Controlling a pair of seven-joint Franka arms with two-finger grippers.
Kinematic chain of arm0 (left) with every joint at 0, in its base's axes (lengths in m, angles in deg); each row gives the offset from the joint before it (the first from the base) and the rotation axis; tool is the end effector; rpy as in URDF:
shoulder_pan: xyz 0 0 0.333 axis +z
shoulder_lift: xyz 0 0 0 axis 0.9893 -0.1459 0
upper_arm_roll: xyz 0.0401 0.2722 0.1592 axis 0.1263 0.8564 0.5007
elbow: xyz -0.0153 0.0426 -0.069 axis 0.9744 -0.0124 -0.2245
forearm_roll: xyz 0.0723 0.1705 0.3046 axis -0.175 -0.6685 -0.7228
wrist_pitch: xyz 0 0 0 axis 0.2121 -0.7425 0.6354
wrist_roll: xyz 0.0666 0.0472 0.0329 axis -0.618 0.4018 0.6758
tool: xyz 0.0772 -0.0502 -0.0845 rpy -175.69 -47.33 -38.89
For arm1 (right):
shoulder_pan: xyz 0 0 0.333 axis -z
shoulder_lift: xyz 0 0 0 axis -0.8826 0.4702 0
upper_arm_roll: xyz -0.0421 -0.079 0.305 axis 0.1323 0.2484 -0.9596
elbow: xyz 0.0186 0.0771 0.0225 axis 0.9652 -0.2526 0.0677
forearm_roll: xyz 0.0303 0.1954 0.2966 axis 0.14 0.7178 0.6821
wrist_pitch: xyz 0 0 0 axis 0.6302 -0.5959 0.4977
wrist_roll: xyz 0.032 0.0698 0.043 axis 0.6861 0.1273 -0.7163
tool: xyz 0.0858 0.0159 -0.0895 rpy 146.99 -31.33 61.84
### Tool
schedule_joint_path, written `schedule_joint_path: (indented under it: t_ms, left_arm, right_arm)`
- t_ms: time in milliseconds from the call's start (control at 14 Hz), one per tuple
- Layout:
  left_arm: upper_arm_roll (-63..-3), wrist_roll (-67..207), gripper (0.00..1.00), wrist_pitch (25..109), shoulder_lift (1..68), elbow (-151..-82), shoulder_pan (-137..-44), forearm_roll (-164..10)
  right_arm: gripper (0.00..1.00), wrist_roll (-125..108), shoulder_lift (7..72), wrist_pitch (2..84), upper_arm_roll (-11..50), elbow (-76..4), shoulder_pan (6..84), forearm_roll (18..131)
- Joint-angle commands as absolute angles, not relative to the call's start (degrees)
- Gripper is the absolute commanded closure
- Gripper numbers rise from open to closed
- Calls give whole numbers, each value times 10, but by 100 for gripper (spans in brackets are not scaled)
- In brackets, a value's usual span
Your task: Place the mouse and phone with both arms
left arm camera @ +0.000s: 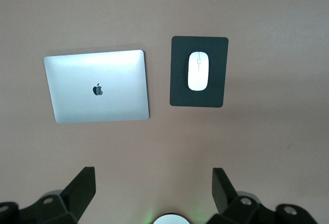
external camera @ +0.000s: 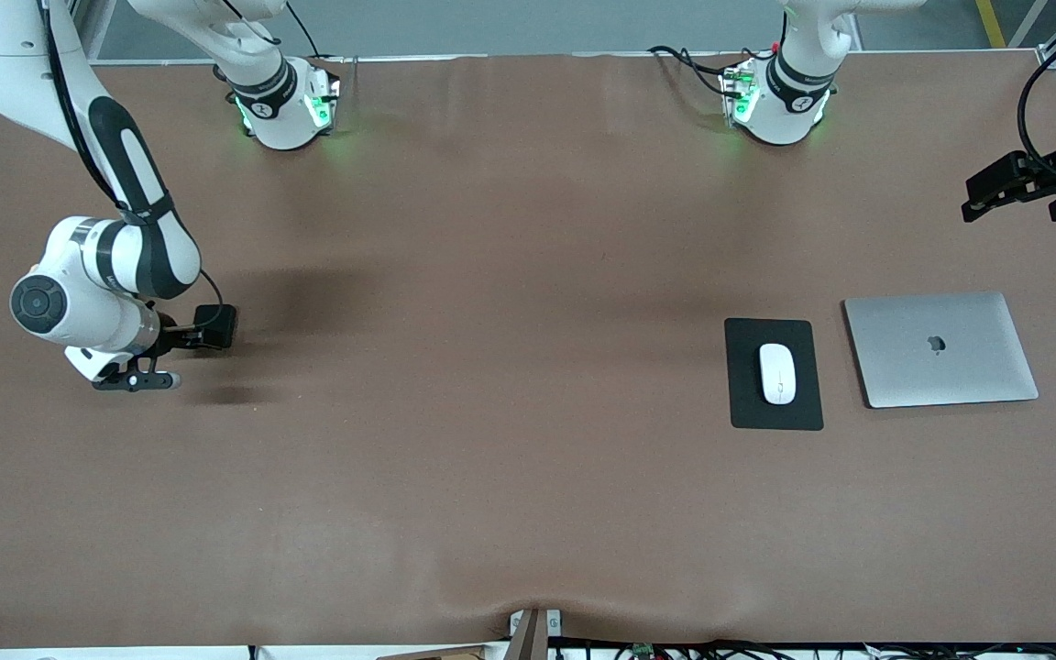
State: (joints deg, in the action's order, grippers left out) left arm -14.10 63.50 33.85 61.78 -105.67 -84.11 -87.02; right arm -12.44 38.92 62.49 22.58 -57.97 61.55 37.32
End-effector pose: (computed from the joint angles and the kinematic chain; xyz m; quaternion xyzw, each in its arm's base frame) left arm 0.4942 -0.0105 0.6245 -0.9994 0.0128 0.0304 0.0107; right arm 0.5353 -0.0774 0.2320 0.9970 0.0098 -0.0743 0.0199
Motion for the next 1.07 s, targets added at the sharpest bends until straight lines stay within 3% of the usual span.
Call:
schedule_joint_path:
  t_ms: [0,357,571,1000]
  left_arm:
    - [-145,638,0,344,619,-1058,-835,-869]
    - [-145,639,0,344,616,-1057,-835,-869]
    - [-145,639,0,344,616,-1057,-835,-869]
    - [-145,639,0,344,615,-1058,-835,-869]
  right_arm:
    - [0,-124,374,586,219,-541,628,369]
    - [0,-139,345,491,215,-445,621,368]
    - [0,-170,352,343,203,-327,626,383]
    - [0,-175,355,242,196,-191,632,407]
